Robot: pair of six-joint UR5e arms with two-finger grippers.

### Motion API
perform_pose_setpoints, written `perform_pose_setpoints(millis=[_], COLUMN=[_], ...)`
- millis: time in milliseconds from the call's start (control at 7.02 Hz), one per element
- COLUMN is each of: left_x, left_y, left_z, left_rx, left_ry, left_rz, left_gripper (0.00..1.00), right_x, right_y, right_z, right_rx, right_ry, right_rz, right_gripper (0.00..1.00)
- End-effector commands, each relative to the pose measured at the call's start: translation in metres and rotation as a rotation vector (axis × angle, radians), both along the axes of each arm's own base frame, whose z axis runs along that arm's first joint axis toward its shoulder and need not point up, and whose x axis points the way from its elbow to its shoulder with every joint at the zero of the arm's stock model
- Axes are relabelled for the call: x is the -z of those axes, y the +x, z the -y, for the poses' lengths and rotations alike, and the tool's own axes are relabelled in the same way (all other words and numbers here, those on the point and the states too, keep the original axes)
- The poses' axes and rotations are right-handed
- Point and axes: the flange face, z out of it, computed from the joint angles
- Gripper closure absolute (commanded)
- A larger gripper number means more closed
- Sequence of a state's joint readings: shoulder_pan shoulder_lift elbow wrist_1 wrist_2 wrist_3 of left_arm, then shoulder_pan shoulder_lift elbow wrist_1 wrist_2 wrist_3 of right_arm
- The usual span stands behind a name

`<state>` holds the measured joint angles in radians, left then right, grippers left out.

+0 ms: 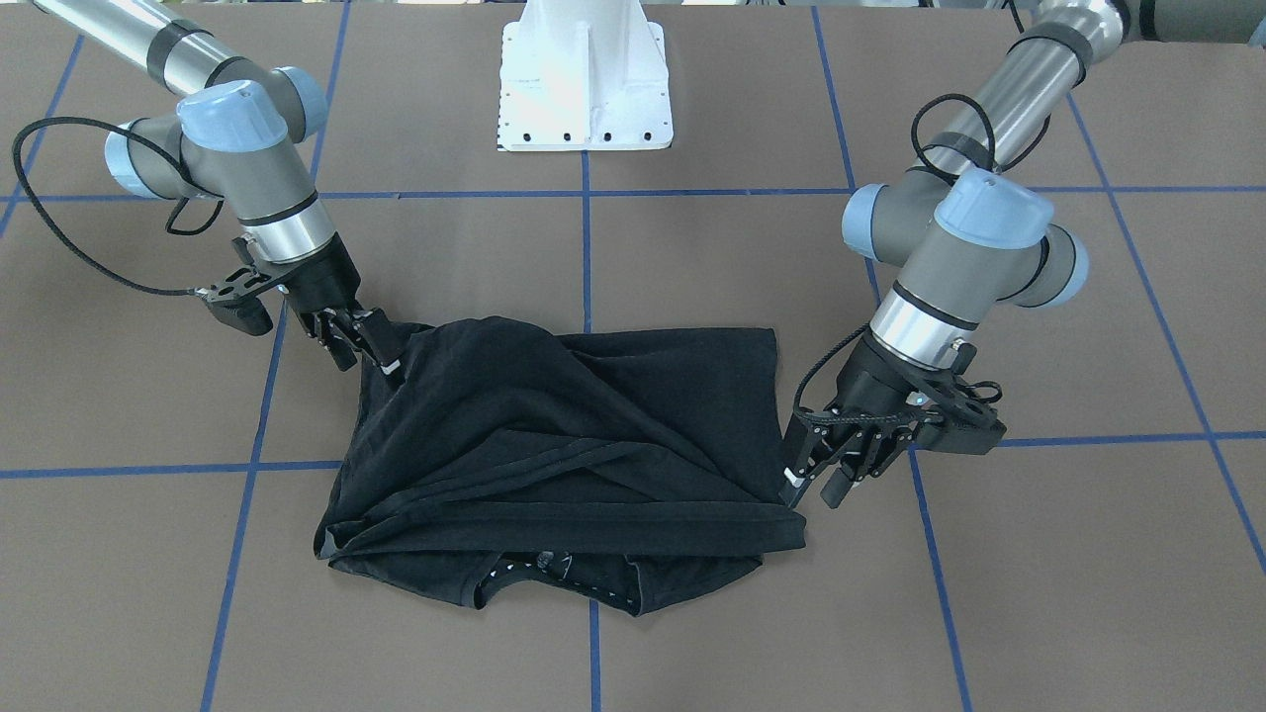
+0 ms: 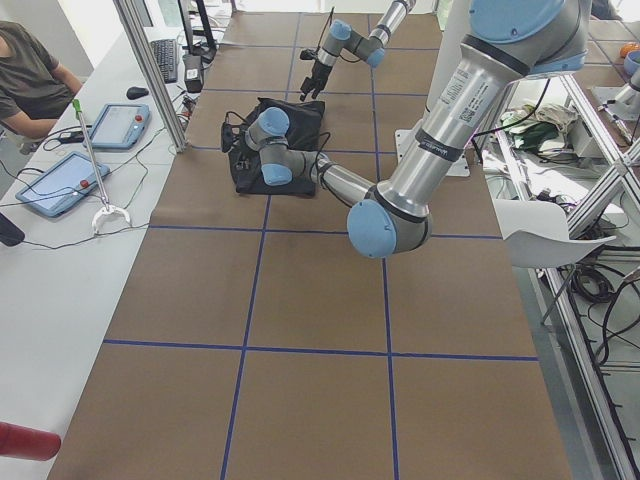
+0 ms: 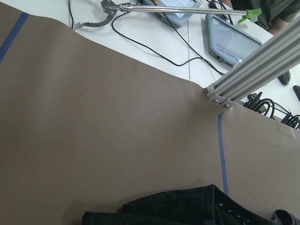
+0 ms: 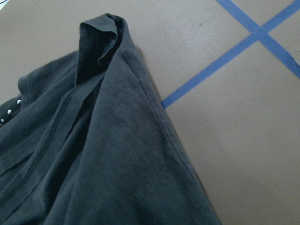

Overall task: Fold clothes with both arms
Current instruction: 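Move the right gripper to the folded corner nearest it and grasp it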

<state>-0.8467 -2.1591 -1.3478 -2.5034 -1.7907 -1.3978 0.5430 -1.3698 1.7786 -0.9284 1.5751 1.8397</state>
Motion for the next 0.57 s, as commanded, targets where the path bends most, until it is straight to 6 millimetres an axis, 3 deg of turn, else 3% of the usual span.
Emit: perform_pose_setpoints(millis=[0,285,427], left_x=[0.0,-0.003,-0.017], left_y=[-0.001,-0.004,-0.005], left_z=[-0.001,-0.002,-0.005], left_rx=[0.004,0.009,0.009], left_ry=[-0.011,-0.017,-0.03], left_rz=[-0.009,-0.012,0.001], left_gripper=[0.38,0.38,0.38], right_x=[-0.015,-0.024,-0.021], right_y=[0.013,-0.009,-0.01], right_z=[-0.041,-0.06,-0.059], right_rx=[0.041,0.039,0.041], right_ry=[-0.001,0.026,0.027], right_rz=[-0.019,-0.056,-0.051], right_gripper=[0.01,0.08,0.12])
